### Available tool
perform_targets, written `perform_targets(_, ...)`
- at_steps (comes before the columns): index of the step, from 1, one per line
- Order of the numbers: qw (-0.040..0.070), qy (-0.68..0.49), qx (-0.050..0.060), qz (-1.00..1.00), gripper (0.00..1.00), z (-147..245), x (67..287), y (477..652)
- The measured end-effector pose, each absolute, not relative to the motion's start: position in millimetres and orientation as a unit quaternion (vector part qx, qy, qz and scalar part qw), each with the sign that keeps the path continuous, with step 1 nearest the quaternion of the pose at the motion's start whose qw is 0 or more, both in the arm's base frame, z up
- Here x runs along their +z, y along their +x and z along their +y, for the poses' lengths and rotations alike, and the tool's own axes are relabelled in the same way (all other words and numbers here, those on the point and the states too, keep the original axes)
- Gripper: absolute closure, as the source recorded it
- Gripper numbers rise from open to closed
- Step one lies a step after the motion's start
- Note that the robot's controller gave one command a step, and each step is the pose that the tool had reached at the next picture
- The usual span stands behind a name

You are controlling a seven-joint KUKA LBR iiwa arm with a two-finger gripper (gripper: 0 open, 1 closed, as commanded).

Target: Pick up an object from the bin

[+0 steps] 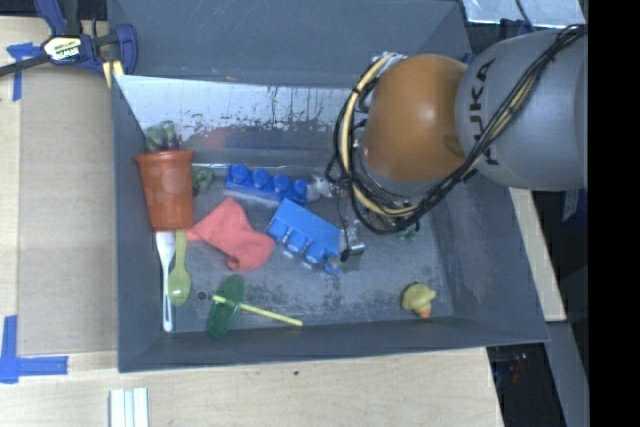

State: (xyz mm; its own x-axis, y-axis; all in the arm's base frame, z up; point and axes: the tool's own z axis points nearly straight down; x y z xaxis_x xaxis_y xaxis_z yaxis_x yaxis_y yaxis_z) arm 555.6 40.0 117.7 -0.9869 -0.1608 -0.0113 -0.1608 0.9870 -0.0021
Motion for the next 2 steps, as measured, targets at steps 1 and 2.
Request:
perform_targets(1,0.002,-0.089,0.0,0.996,0.0,67,90,575.2)
perform_targets(2,0.012,-0.251,-0.001,0.968,1.0,79,76,567.2)
